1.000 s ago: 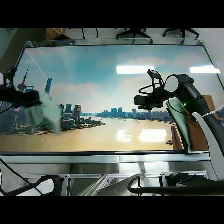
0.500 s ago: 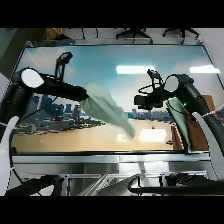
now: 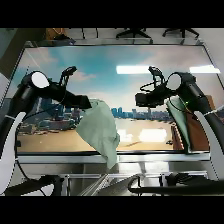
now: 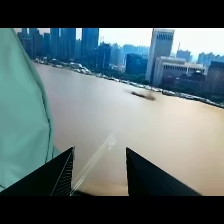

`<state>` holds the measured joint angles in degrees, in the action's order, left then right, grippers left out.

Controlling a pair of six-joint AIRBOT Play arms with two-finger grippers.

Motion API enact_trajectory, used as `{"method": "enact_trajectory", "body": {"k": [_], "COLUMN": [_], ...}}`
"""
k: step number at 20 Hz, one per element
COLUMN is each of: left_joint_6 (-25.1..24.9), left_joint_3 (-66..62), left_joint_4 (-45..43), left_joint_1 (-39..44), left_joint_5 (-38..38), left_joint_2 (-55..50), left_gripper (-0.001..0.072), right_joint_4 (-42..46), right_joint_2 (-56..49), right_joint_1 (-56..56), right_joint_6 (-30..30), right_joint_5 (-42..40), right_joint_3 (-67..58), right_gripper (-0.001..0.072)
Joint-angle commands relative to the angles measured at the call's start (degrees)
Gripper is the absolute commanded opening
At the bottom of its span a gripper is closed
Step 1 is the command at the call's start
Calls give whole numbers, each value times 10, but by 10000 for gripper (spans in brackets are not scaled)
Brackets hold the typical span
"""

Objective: Fold the shirts.

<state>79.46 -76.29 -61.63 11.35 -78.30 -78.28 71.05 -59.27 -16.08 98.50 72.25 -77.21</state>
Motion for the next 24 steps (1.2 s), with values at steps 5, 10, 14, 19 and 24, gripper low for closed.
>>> {"method": "enact_trajectory", "body": {"k": [5,10,14,19,24], "left_joint_6": [36,47,44,26,9], "left_joint_3": [358,514,519,454,420], "left_joint_4": [4,96,123,121,116], "left_joint_1": [17,93,151,170,169], "left_joint_5": [95,356,458,418,378], "left_joint_2": [155,191,141,51,62], "left_gripper": [695,694,693,14,14], "right_joint_4": [-166,-303,-317,-366,-427], "right_joint_2": [-104,-186,-220,-238,-275], "right_joint_1": [-18,-21,-25,-26,-26], "right_joint_6": [-166,-318,-350,-405,-449], "right_joint_5": [-25,-62,-63,-116,-150], "right_joint_3": [-2,-2,-2,-2,-3], "right_gripper": [363,364,364,382,387]}}
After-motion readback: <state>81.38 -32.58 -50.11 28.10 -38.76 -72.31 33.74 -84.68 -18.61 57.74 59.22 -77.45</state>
